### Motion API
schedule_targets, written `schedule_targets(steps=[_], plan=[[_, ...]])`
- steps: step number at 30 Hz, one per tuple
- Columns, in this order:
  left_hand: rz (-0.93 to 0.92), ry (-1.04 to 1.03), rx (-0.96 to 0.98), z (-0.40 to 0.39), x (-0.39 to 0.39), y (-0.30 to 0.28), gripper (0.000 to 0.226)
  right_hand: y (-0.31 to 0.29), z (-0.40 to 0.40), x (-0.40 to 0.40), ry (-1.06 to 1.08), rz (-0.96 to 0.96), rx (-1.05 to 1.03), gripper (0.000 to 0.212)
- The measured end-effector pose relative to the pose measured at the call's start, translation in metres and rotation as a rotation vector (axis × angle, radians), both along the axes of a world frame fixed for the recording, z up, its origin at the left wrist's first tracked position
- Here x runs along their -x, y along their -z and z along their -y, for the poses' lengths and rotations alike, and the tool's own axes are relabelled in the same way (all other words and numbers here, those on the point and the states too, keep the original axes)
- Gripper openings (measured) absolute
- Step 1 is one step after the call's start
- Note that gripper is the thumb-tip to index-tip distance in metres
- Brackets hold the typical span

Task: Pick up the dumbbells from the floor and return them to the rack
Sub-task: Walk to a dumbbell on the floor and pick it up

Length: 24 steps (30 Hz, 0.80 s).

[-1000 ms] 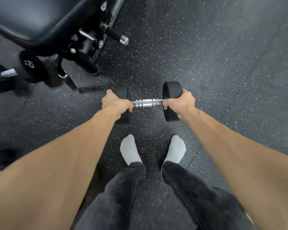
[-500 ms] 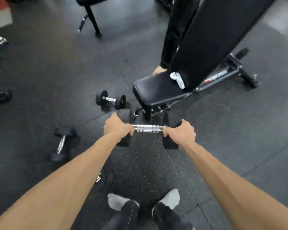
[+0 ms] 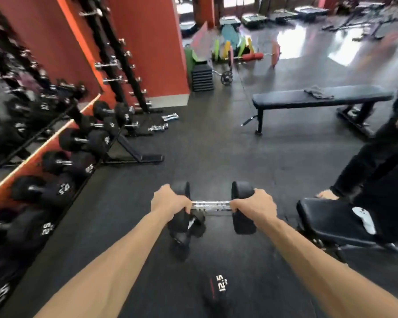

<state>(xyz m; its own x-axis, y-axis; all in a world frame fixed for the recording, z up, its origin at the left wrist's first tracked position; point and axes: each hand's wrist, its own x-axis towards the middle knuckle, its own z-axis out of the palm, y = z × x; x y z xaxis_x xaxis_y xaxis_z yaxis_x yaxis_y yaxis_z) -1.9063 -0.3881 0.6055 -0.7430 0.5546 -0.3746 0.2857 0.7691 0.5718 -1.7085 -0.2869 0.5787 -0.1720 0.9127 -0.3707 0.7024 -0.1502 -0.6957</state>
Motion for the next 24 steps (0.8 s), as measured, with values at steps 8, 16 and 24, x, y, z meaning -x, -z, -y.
schedule_targets(steps=[8,16,24], plan=[[-0.057,-0.449,-0.054,0.181,0.164,-0.086,0.067,-0.088,0.097,0.219,-0.438,-0.013,-0.077,0.062],[-0.202,-0.766,-0.114,0.321,0.32,-0.187,0.063,-0.188,0.202,0.451,-0.81,-0.145,-0.19,0.051],[-0.321,-0.868,-0.175,0.384,0.544,-0.259,0.059,-0.259,0.258,0.7,-0.945,-0.302,-0.239,0.045]])
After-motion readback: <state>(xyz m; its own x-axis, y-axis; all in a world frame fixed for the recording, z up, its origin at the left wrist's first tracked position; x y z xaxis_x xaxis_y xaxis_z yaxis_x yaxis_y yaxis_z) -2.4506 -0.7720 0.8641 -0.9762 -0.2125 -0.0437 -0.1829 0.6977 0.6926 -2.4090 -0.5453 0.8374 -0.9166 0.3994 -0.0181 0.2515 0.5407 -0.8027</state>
